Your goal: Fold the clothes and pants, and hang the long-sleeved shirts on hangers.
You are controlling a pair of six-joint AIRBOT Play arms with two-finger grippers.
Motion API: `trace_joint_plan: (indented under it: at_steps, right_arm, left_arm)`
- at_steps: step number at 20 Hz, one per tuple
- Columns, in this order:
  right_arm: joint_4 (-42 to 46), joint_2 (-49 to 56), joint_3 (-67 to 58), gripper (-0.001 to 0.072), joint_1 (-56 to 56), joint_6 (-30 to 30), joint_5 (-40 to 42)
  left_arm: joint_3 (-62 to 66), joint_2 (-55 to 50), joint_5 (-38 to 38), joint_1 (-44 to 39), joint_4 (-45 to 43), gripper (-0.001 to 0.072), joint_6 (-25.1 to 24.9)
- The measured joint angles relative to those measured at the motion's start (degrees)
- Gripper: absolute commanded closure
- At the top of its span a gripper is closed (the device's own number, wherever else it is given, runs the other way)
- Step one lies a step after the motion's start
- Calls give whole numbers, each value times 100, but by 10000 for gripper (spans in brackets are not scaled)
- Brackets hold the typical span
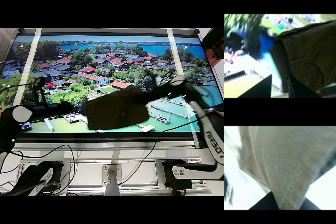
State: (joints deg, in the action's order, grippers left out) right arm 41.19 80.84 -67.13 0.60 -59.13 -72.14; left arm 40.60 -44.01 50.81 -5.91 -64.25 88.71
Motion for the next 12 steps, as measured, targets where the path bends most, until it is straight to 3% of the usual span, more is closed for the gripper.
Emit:
trace_joint_plan:
  at_steps: [6,12]
  right_arm:
    - [1298,-1298,-1169,690,-1740,-1047,-111]
    - [3099,-2225,-1471,690,-3856,-1878,57]
  left_arm:
    - [356,551,-890,0,-42,466,-308]
    - [422,1099,-1187,0,-367,467,-361]
